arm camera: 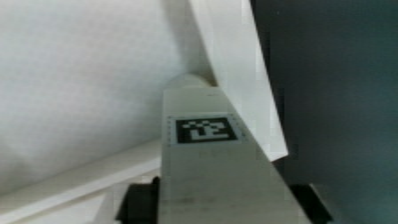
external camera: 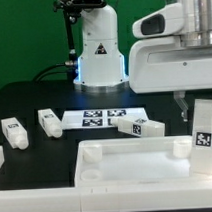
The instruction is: Assemble desk
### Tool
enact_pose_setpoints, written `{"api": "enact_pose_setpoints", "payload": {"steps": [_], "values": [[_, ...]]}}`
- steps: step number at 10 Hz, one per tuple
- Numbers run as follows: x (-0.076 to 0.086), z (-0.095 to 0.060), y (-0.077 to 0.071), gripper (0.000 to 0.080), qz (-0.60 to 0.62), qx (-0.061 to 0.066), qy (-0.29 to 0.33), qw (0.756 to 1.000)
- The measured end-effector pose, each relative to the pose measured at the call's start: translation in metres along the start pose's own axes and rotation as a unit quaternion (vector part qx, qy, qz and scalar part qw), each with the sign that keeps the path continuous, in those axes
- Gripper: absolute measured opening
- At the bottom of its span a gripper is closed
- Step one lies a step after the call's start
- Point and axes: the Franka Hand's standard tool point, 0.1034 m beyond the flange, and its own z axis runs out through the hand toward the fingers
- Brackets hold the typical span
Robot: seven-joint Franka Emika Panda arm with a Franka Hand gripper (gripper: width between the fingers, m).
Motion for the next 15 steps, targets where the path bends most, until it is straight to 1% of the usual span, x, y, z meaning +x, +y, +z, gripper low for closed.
{"api": "enact_pose_setpoints", "payload": {"steps": [2,3,4,5,6,7,8,9,10,11,12,13,14,15], "values": [[0.0011,0.0013,0.0021,0.0293,0.112,0.003,0.002,0.994],[-0.0011,0.0018,0.0005,0.0293,0.189,0.002,0.002,0.982],[-0.0028,0.0024,-0.0013,0.0293,0.3,0.003,0.002,0.954],[-0.0011,0.0024,-0.0004,0.0293,0.386,0.01,-0.002,0.922],[0.0039,-0.0003,0.0011,0.0293,0.431,0.02,-0.014,0.902],[0.0049,-0.0018,0.0012,0.0293,0.483,0.021,-0.022,0.875],[0.0011,0.0008,-0.0005,0.0293,0.504,0.018,-0.024,0.863],[0.0008,0.0011,-0.0007,0.0293,0.515,0.018,-0.024,0.857],[0.0,0.0015,-0.0015,0.0291,0.561,0.017,-0.026,0.827],[-0.0002,0.0016,-0.0018,0.0291,0.58,0.016,-0.026,0.814],[-0.0001,0.0016,-0.0016,0.0291,0.573,0.016,-0.026,0.819],[-0.0001,0.0016,-0.0016,0.0356,0.56,0.016,-0.026,0.828],[0.0001,0.0017,-0.0009,0.0356,0.524,0.015,-0.022,0.851],[-0.0013,0.0022,0.0001,0.0534,0.435,0.008,-0.018,0.9]]}}
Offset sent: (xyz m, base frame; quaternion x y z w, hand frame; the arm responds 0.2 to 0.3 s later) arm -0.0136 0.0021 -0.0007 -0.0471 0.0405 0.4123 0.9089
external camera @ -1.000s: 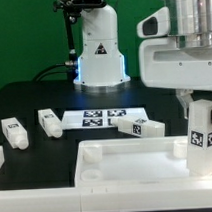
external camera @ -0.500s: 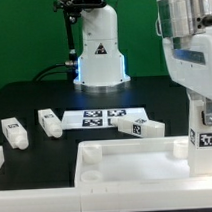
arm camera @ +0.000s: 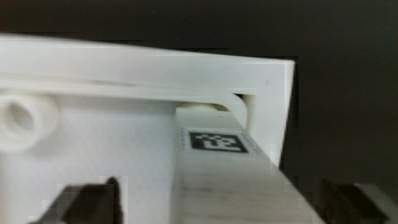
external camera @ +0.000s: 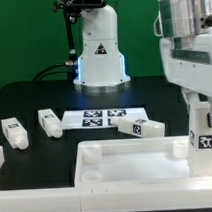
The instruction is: Assemble desk
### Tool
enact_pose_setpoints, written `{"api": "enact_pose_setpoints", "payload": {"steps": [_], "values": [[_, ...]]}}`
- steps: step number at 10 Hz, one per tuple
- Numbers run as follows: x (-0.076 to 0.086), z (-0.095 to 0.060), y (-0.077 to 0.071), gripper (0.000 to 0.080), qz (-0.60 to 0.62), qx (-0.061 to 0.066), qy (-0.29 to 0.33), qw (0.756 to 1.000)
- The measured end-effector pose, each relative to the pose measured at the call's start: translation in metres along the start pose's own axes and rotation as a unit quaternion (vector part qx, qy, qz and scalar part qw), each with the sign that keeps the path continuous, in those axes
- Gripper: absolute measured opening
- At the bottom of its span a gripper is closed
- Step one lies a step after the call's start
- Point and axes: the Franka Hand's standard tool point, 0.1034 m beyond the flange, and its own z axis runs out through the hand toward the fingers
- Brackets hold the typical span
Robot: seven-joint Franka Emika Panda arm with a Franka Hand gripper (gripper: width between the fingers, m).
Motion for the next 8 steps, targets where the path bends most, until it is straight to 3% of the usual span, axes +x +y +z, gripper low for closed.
{"api": "enact_pose_setpoints", "payload": {"steps": [1,4,5,6,7,8], "values": [[-0.0007,0.0004,0.0026,0.0625,-0.095,-0.012,0.004,0.995],[0.0005,0.0001,0.0024,0.0642,-0.201,-0.014,0.006,0.98],[0.0009,-0.0006,0.0024,0.0648,-0.279,-0.019,0.013,0.96],[-0.0025,-0.0027,0.0006,0.0648,-0.381,-0.028,0.027,0.924],[-0.003,-0.0041,-0.0062,0.0648,-0.496,-0.015,0.041,0.867],[0.0014,-0.0026,-0.0059,0.0648,-0.523,-0.009,0.048,0.851]]}}
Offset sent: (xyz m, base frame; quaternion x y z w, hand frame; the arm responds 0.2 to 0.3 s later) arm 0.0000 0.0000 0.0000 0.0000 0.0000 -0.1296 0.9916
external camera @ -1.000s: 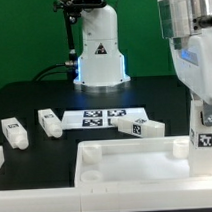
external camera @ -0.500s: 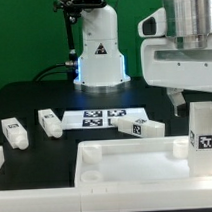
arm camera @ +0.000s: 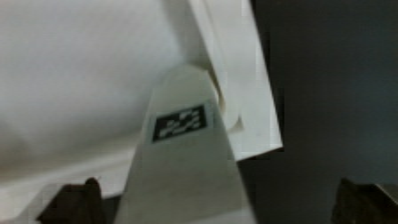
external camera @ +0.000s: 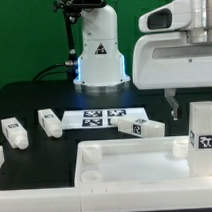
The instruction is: Assemble desk
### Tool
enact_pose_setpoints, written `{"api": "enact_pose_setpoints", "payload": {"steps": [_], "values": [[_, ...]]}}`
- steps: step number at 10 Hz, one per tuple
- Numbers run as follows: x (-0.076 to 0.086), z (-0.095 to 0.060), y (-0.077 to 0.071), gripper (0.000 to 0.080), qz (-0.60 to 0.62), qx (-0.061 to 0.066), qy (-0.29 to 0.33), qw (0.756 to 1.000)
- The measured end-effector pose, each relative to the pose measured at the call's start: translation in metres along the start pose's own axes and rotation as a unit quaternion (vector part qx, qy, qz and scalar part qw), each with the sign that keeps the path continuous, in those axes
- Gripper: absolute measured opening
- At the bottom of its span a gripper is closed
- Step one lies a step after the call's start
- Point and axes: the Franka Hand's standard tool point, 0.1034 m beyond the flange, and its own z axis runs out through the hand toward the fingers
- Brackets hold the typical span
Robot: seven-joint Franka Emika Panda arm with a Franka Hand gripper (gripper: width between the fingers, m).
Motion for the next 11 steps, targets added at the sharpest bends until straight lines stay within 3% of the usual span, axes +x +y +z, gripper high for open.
{"api": "enact_pose_setpoints", "payload": {"steps": [2,4,6,7,8,11], "values": [[-0.0013,0.0005,-0.0006,0.0637,0.027,-0.001,-0.003,1.0],[-0.0015,0.0009,-0.0003,0.0288,0.077,-0.002,-0.003,0.997],[-0.0006,0.0013,0.0026,0.0287,0.183,-0.003,-0.003,0.983],[-0.0008,0.0012,0.003,0.0287,0.249,-0.005,-0.003,0.969],[-0.0023,0.0007,0.0033,0.0287,0.357,-0.005,-0.006,0.934],[-0.0016,0.0004,0.0042,0.0287,0.441,-0.004,-0.007,0.897]]}}
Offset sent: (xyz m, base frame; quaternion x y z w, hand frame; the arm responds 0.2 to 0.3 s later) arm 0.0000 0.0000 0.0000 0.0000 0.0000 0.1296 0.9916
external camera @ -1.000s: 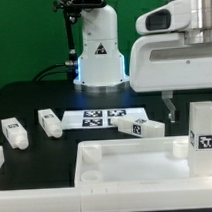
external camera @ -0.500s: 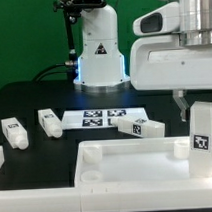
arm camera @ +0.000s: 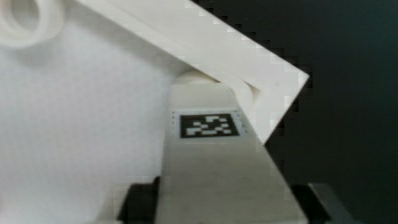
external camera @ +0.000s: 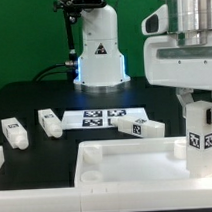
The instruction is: Assemble desk
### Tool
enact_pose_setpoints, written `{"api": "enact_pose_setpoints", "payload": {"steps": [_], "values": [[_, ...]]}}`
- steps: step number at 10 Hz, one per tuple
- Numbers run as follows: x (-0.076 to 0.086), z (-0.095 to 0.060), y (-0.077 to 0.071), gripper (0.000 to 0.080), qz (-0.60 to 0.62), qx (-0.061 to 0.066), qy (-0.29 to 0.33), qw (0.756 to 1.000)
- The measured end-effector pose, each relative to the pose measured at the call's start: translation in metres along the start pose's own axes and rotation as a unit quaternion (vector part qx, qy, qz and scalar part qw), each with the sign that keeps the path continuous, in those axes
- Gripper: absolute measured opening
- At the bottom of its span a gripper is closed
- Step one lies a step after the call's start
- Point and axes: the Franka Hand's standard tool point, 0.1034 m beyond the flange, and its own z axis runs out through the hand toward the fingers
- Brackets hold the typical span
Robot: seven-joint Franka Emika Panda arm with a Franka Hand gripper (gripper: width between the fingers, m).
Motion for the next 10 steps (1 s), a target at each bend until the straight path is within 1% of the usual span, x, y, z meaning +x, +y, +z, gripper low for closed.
{"api": "enact_pose_setpoints", "payload": {"steps": [2,3,5,6,8,10], "values": [[-0.0009,-0.0001,-0.0002,0.0287,0.072,0.001,-0.003,0.997],[-0.0024,-0.0003,-0.001,0.0288,0.171,0.004,-0.019,0.985],[-0.0032,-0.001,-0.0034,0.0288,0.292,0.011,-0.046,0.955],[-0.0035,-0.0014,-0.004,0.0288,0.328,0.01,-0.05,0.943],[-0.0022,-0.0007,-0.0033,0.0288,0.366,0.007,-0.05,0.929],[-0.0017,0.0,-0.0027,0.0288,0.366,0.007,-0.05,0.929]]}}
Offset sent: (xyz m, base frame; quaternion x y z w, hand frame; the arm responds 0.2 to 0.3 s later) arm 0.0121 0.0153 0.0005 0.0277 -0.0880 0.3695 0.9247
